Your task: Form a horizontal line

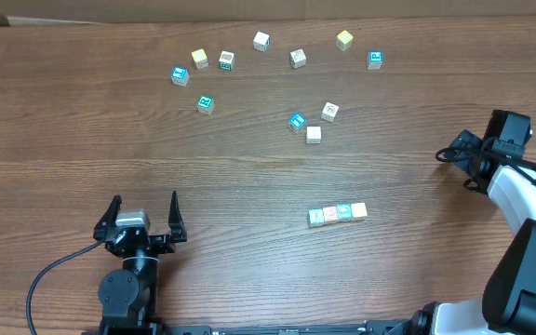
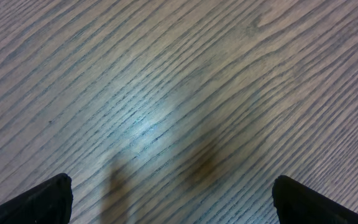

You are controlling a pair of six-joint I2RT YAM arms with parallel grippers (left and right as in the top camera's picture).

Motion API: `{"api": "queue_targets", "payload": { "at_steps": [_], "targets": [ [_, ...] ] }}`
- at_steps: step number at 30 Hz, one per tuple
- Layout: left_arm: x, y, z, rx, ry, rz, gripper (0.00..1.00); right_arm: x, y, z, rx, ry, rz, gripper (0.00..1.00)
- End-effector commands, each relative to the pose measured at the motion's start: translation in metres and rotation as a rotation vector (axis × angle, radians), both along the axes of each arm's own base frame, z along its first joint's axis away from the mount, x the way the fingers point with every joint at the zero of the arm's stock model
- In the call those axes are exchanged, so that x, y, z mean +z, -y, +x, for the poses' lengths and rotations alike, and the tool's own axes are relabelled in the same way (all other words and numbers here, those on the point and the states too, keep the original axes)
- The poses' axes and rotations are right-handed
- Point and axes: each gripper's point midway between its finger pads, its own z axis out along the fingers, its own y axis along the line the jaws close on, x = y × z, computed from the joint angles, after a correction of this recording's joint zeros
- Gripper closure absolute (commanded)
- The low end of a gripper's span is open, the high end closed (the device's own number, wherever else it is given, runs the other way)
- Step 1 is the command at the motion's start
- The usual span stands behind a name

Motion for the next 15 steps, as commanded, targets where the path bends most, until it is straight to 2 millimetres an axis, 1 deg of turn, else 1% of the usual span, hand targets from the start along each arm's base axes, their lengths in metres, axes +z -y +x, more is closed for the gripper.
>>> {"api": "queue_targets", "payload": {
  "at_steps": [1,15],
  "targets": [
    [0.0018,0.0018,-0.0004,-0.009,0.009,0.025,0.01,0.0030,0.0024,0.0032,-0.005,0.014,-0.006,0.00],
    [0.0018,0.0017,-0.0004,-0.008,0.009,0.025,0.00,0.0030,0.0024,0.0032,-0.005,0.014,-0.006,0.00]
  ]
}}
